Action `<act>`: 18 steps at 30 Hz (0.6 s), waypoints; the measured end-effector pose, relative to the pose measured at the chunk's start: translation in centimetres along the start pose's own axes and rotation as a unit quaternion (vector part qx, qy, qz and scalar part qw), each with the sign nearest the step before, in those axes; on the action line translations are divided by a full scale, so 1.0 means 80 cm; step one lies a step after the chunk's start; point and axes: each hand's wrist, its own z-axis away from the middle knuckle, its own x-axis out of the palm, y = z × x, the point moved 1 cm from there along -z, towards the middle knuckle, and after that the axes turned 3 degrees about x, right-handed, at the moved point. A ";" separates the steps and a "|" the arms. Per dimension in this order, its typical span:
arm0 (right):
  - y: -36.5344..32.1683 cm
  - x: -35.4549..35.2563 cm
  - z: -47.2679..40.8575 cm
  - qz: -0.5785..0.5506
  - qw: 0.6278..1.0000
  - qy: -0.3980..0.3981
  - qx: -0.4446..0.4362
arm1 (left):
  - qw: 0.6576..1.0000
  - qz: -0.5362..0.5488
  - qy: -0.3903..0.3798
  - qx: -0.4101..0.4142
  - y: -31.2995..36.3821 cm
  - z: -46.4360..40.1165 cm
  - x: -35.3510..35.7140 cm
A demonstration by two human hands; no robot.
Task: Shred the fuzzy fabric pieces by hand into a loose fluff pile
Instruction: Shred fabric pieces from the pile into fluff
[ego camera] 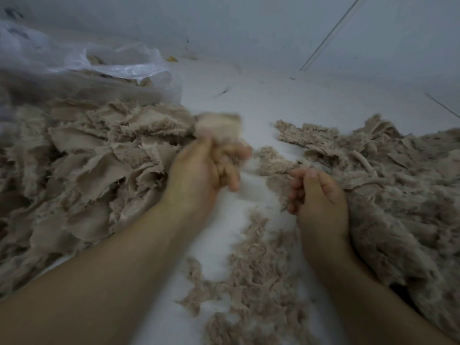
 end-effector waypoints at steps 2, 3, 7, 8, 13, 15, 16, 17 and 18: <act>0.001 0.000 0.001 0.004 1.000 -0.002 -0.004 | 0.998 -0.044 0.005 0.042 -0.003 -0.003 -0.003; 0.001 0.001 0.001 0.007 1.000 -0.001 -0.004 | 0.989 -0.140 -0.009 0.041 -0.010 0.000 -0.004; -0.001 0.001 0.002 0.006 1.000 0.003 -0.012 | 0.787 -0.585 -0.179 0.075 -0.051 0.013 -0.003; -0.001 0.001 0.002 0.007 1.000 0.001 -0.013 | 0.754 -0.616 -0.208 0.094 -0.053 0.013 -0.002; -0.001 0.003 0.001 0.008 1.000 -0.004 -0.013 | 0.721 -0.662 -0.192 0.074 -0.052 0.004 0.009; 0.000 0.003 0.000 0.006 1.000 -0.004 -0.011 | 0.710 -0.677 -0.176 0.086 -0.054 -0.003 0.021; 0.000 0.003 0.000 0.003 1.000 -0.005 -0.010 | 0.711 -0.677 -0.168 0.089 -0.055 -0.012 0.026; 0.000 0.003 -0.001 0.002 1.000 -0.006 -0.009 | 0.711 -0.677 -0.166 0.088 -0.056 -0.023 0.031; 0.000 0.002 -0.002 0.004 1.000 -0.006 -0.008 | 0.708 -0.682 -0.167 0.079 -0.058 -0.035 0.036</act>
